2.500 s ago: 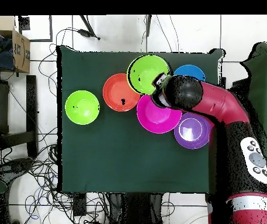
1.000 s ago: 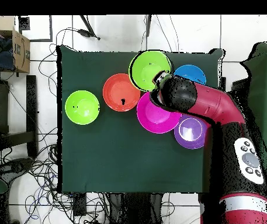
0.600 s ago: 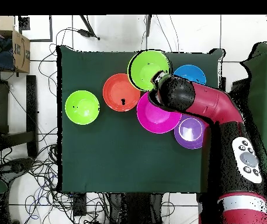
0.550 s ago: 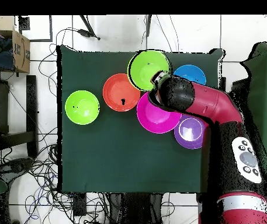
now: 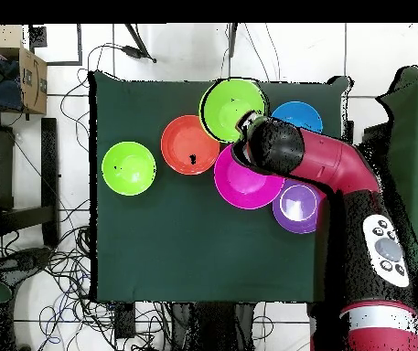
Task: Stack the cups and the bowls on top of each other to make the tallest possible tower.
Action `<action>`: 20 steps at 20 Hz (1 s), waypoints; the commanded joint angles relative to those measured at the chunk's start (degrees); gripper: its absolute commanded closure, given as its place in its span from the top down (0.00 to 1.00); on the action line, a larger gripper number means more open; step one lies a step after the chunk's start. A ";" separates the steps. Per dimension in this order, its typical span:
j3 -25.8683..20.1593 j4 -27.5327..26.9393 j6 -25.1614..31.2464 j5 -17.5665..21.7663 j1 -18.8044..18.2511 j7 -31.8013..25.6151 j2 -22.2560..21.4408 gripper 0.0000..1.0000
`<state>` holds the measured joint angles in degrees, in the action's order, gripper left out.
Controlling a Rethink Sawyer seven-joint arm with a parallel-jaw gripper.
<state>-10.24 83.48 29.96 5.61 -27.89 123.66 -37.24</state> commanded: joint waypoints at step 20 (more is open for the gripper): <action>-0.74 -0.52 0.38 0.00 1.29 3.48 2.95 1.00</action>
<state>-10.24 83.46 29.96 5.43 -27.89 123.66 -37.06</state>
